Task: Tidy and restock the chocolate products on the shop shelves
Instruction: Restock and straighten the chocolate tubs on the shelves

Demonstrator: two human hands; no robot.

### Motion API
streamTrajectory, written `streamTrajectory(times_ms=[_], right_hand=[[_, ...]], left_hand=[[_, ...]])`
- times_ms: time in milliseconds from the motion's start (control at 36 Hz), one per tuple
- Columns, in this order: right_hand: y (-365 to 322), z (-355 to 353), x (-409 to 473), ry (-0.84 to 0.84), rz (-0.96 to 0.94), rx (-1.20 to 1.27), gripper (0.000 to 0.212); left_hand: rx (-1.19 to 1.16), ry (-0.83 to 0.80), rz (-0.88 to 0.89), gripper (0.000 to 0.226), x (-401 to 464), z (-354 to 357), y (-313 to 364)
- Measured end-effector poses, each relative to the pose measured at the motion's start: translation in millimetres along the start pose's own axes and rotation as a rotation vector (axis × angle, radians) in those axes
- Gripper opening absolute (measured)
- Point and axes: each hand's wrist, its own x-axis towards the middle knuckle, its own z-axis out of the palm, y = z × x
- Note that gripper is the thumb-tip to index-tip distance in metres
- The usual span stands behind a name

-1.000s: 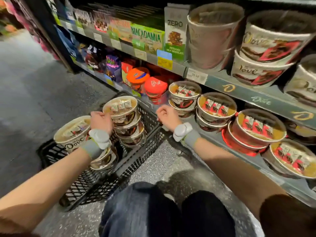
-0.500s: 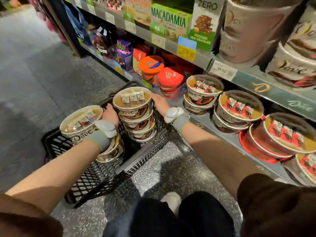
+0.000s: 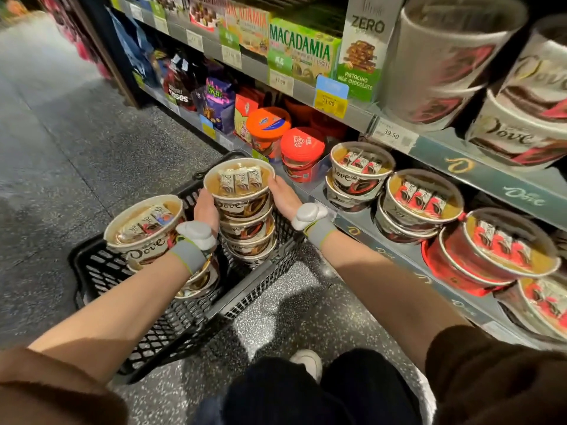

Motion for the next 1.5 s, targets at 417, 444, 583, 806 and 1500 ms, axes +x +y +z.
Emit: streamTrajectory(times_ms=[417, 444, 583, 806, 1500], right_hand=[[4.1, -111.8, -112.6, 0.311, 0.030, 0.531, 0.048], [9.6, -125.5, -127.5, 0.360, 0.023, 0.547, 0.049], [29.6, -160.2, -177.7, 0.475, -0.010, 0.490, 0.047], [68.0, -198.5, -242.0, 0.639, -0.010, 0.451, 0.048], [183.0, -233.4, -368.8, 0.884, 0.144, 0.494, 0.057]], left_hand=[[-0.001, -0.352, 0.225, 0.043, -160.5, 94.5, 117.8], [0.074, -0.403, 0.265, 0.043, -168.9, 108.6, 116.6], [0.075, -0.588, 0.254, 0.066, -191.9, 153.9, 110.8], [0.184, -0.648, 0.227, 0.048, -244.2, 213.4, 103.0], [0.351, -0.960, 0.155, 0.045, -367.4, 299.0, 49.2]])
